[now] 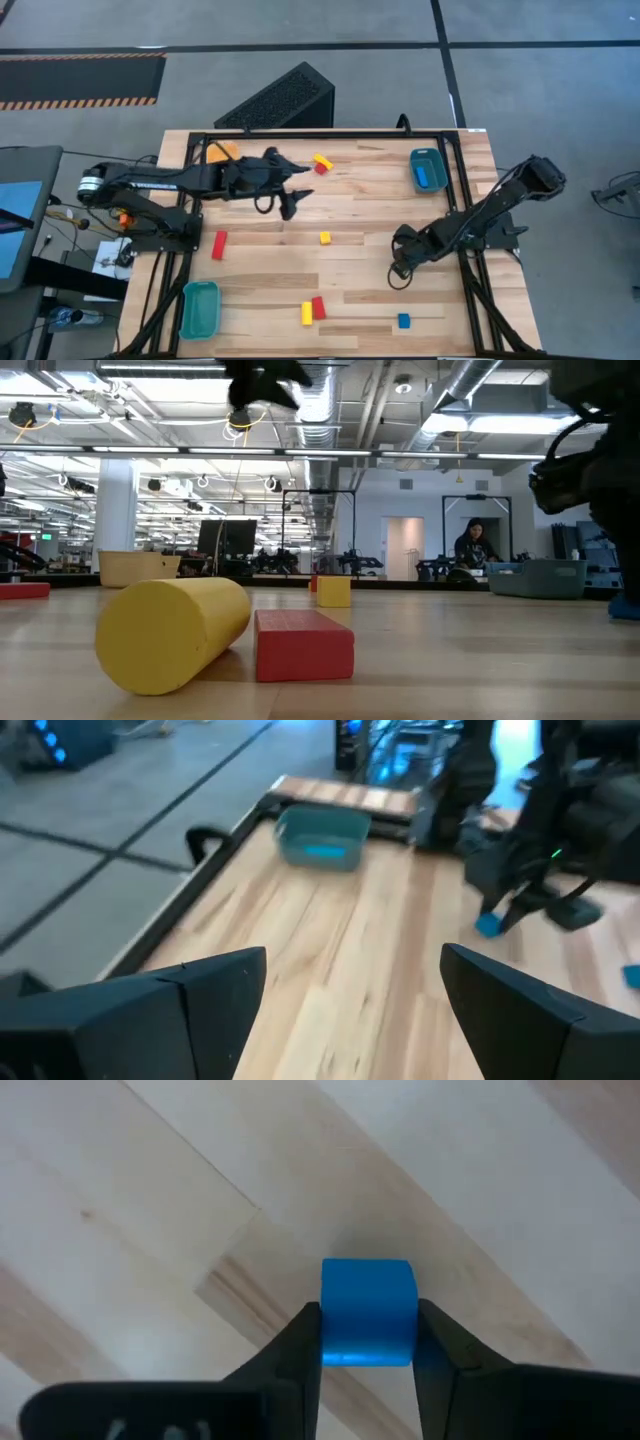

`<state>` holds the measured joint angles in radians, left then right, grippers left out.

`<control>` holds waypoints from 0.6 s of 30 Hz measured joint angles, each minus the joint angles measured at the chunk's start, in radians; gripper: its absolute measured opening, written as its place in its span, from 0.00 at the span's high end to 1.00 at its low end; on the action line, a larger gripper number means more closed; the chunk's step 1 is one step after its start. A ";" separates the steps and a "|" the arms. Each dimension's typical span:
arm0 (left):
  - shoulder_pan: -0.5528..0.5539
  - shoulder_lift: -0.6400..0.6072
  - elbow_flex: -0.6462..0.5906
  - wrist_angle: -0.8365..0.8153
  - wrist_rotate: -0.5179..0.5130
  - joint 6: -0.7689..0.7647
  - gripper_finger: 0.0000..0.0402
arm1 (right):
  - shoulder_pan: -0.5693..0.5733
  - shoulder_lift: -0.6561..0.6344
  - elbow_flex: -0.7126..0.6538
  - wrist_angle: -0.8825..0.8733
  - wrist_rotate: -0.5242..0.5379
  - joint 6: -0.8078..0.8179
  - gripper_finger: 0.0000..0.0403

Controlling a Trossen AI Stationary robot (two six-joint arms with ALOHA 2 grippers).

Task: Sort & place blocks by color
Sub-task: Put the top blue block into the blue bin

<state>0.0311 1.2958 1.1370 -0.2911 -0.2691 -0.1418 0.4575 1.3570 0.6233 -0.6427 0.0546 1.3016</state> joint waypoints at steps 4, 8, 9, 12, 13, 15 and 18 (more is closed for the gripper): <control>0.009 -0.120 -0.266 0.173 0.009 -0.123 0.28 | -0.066 0.002 0.043 -0.011 -0.007 -0.066 0.73; 0.007 -0.241 -0.454 0.269 0.064 -0.280 0.28 | -0.164 0.002 0.102 -0.077 -0.004 -0.152 0.73; 0.002 -0.269 -0.483 0.286 0.066 -0.298 0.28 | -0.198 0.002 0.117 -0.110 0.000 -0.181 0.73; -0.004 -0.337 -0.527 0.289 0.049 -0.294 0.28 | -0.324 0.002 0.152 -0.209 0.042 -0.271 0.73; -0.004 -0.355 -0.534 0.292 0.046 -0.271 0.28 | -0.373 0.002 0.160 -0.232 0.052 -0.304 0.73; -0.004 -0.386 -0.537 0.293 0.043 -0.217 0.28 | -0.474 0.002 0.180 -0.269 0.074 -0.368 0.73; -0.004 -0.422 -0.521 0.303 0.035 -0.141 0.28 | -0.604 0.002 0.209 -0.309 0.130 -0.442 0.73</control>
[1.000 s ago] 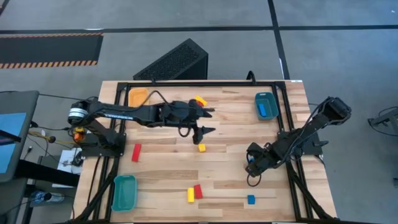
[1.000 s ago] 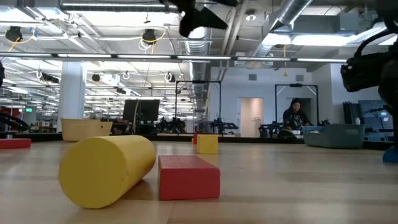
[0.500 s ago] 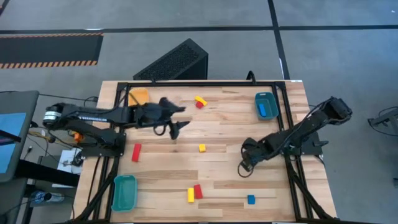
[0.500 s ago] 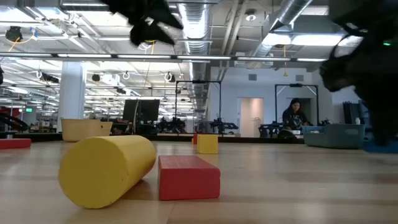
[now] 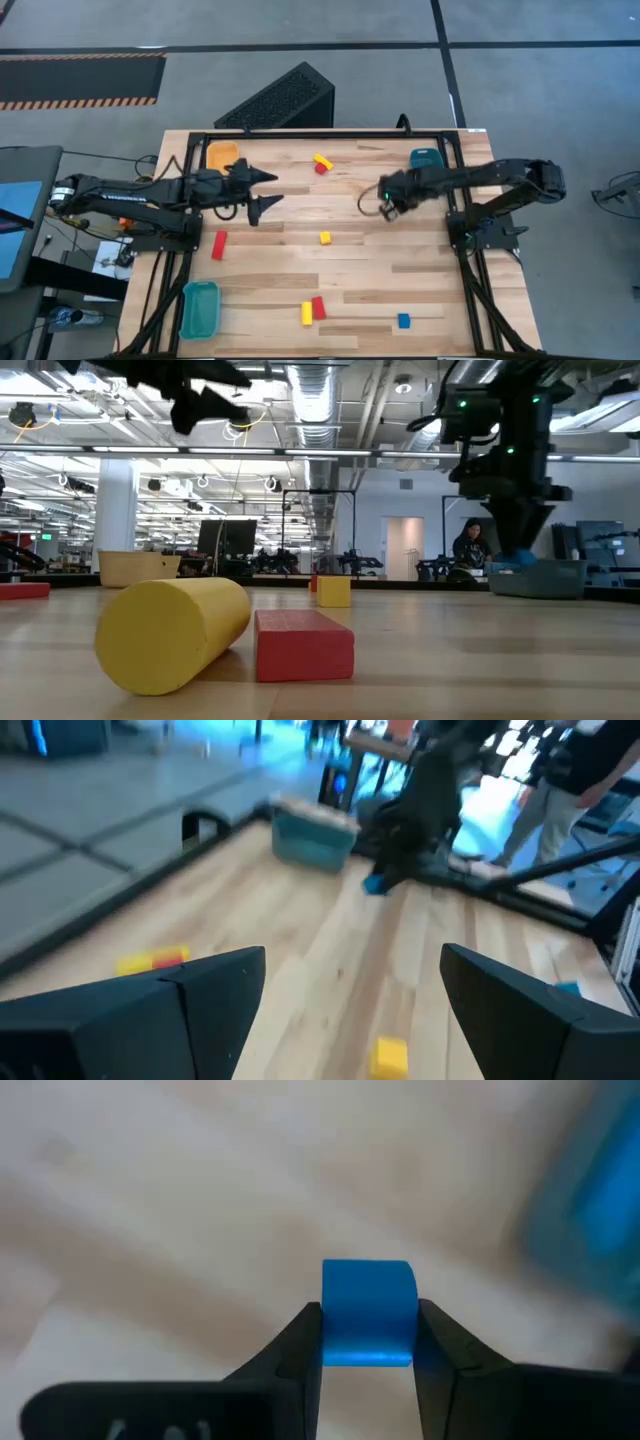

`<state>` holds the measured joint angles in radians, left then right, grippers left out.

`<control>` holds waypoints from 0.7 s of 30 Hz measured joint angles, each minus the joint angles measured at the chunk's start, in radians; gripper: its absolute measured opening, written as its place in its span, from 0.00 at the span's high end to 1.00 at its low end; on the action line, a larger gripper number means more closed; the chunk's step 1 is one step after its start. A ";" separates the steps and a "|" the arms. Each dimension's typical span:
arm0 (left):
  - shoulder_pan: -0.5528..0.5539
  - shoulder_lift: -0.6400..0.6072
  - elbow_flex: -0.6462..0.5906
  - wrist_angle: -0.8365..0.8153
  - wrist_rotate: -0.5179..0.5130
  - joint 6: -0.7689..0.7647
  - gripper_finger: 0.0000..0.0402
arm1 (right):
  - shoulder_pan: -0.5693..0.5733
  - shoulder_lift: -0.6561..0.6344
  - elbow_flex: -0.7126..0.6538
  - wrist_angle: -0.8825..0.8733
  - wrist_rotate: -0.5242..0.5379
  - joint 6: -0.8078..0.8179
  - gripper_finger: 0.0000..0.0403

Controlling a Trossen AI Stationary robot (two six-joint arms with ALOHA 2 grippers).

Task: Sort & place blocks by color
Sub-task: Put the top blue block into the blue bin

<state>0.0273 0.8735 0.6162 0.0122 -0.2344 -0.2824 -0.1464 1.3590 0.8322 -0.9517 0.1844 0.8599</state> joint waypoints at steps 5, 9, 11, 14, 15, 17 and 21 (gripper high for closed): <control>0.000 -0.040 0.035 0.009 -0.073 0.034 0.28 | -0.152 0.000 0.056 -0.033 0.198 -0.101 0.73; 0.001 -0.051 0.039 0.008 -0.127 0.010 0.28 | -0.294 0.004 0.047 -0.024 0.245 -0.172 0.73; 0.001 -0.049 0.039 0.001 -0.129 -0.016 0.28 | -0.369 0.014 0.014 -0.007 0.261 -0.187 0.73; 0.000 -0.039 0.039 0.005 -0.129 -0.087 0.28 | -0.455 0.029 -0.023 0.007 0.335 -0.180 0.73; 0.001 -0.036 0.039 0.000 -0.128 -0.113 0.28 | -0.476 0.034 -0.029 0.020 0.362 -0.180 0.73; 0.001 -0.034 0.039 -0.003 -0.129 -0.151 0.28 | -0.507 0.049 -0.040 0.059 0.383 -0.180 0.73; 0.000 -0.024 0.039 -0.010 -0.129 -0.190 0.28 | -0.564 0.089 -0.042 0.102 0.387 -0.182 0.71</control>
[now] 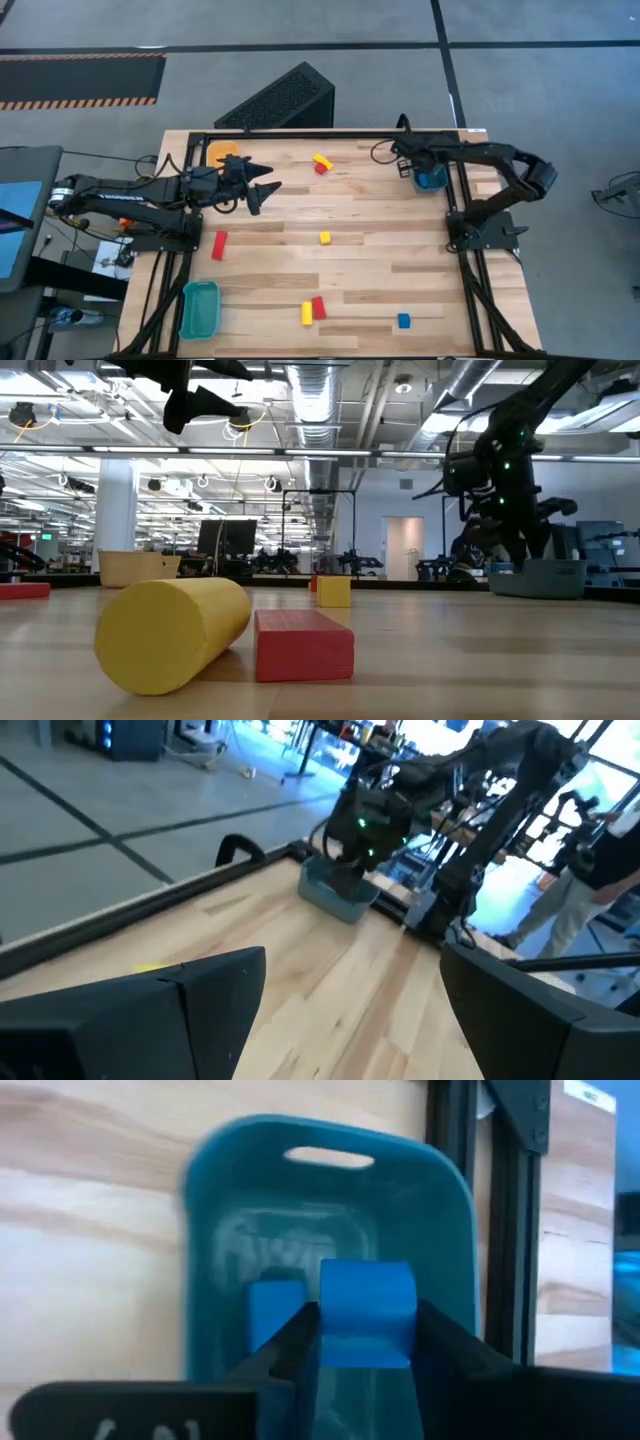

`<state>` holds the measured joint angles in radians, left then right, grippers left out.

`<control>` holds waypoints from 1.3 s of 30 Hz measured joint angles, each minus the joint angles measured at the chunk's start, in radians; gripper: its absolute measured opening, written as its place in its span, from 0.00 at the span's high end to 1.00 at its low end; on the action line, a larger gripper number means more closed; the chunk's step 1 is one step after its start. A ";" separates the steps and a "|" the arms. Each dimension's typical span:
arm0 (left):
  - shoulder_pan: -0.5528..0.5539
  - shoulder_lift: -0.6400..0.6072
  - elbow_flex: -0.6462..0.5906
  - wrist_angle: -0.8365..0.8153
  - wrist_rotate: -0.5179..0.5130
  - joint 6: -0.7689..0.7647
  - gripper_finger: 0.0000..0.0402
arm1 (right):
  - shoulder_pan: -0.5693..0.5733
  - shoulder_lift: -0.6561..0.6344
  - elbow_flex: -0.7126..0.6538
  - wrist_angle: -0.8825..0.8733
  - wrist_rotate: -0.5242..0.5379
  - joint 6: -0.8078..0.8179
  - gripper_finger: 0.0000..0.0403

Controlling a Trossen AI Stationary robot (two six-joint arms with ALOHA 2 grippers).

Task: Sort & place blocks by color
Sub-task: Put the top blue block into the blue bin, then put the blue block into the blue bin

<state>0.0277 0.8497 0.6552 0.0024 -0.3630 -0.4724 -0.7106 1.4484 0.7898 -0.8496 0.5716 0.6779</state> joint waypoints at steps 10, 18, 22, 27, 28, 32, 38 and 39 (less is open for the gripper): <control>0.000 0.004 0.000 -0.003 -0.010 0.012 0.28 | -0.036 0.126 0.000 0.034 0.009 -0.022 0.58; -0.006 0.004 0.000 -0.004 -0.067 -0.088 0.28 | -0.032 0.084 0.000 0.068 0.006 -0.025 0.45; -0.007 -0.007 0.000 -0.012 -0.021 -0.089 0.28 | 0.009 -0.005 0.000 0.060 -0.035 -0.022 0.43; -0.007 -0.061 0.000 -0.026 0.043 -0.036 0.28 | 0.148 -0.166 0.000 -0.006 -0.172 0.116 0.44; -0.007 -0.076 0.000 -0.039 0.045 -0.015 0.28 | 0.188 -0.197 0.000 -0.025 -0.192 0.158 0.44; -0.007 -0.130 0.000 -0.095 0.043 0.082 0.28 | 0.395 -0.275 0.000 -0.103 -0.280 0.400 0.44; -0.005 -0.150 0.000 -0.133 0.093 0.200 0.28 | 0.819 -0.266 0.000 -0.142 -0.443 0.897 0.44; -0.005 -0.148 0.000 -0.138 0.119 0.218 0.28 | 0.889 -0.249 0.003 -0.139 -0.479 0.984 0.44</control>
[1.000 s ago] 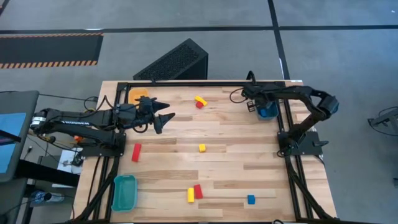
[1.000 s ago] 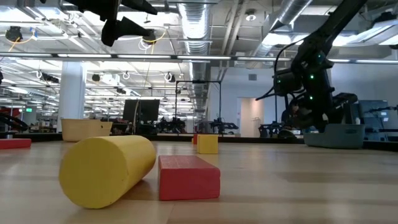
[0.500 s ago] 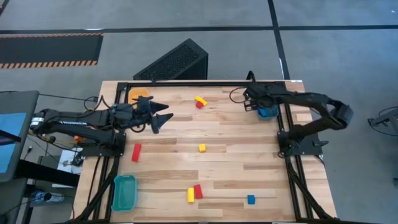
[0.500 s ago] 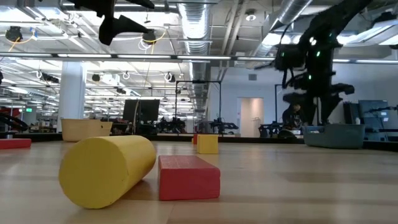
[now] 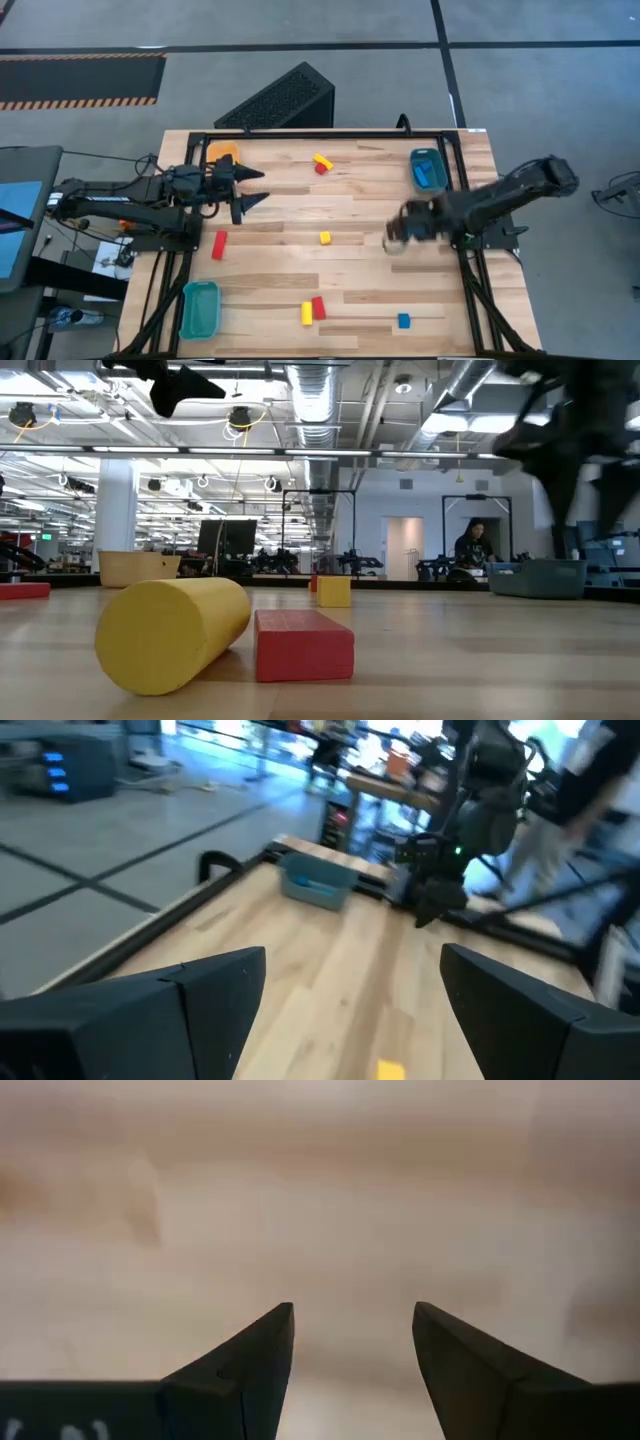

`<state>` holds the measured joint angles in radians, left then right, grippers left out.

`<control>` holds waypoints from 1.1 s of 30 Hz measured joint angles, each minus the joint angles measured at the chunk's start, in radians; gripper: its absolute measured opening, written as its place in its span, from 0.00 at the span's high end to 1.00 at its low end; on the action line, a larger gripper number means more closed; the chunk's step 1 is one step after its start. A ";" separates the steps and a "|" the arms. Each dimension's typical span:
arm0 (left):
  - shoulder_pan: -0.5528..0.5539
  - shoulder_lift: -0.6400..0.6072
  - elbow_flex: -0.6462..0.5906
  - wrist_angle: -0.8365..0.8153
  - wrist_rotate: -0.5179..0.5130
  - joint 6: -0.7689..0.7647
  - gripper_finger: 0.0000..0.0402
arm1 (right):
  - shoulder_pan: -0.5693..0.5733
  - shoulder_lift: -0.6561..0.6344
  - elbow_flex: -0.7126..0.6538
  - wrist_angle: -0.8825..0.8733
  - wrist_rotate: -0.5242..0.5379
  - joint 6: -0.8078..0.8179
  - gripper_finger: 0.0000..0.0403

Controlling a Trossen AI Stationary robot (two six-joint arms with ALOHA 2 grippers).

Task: Sort & place blocks by color
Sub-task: Put the blue block into the blue bin

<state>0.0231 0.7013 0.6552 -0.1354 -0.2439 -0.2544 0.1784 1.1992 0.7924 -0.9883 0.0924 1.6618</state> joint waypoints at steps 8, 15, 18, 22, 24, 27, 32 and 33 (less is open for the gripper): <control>0.017 0.075 0.000 0.000 0.144 0.140 0.28 | 0.430 0.187 0.122 0.163 -0.205 0.521 0.43; 0.060 0.176 0.000 0.039 0.250 0.164 0.28 | 0.530 0.380 0.241 0.267 -0.303 0.634 0.43; 0.068 0.205 0.000 0.060 0.267 0.164 0.28 | 0.538 0.451 0.278 0.292 -0.307 0.637 0.42; 0.077 0.219 0.000 0.082 0.310 0.163 0.28 | 0.550 0.527 0.300 0.357 -0.314 0.638 0.38; 0.082 0.219 0.000 0.083 0.329 0.163 0.28 | 0.558 0.560 0.301 0.391 -0.329 0.638 0.36; 0.088 0.215 0.000 0.072 0.333 0.164 0.28 | 0.572 0.605 0.301 0.417 -0.353 0.646 0.34; 0.090 0.213 0.000 0.069 0.333 0.133 0.28 | 0.581 0.645 0.298 0.413 -0.378 0.646 0.34; 0.090 0.213 0.000 0.069 0.333 0.130 0.28 | 0.581 0.649 0.297 0.411 -0.378 0.645 0.34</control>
<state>0.1131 0.9142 0.6556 -0.0662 0.0894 -0.1249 0.7591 1.8484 1.0893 -0.5773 -0.2859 2.3073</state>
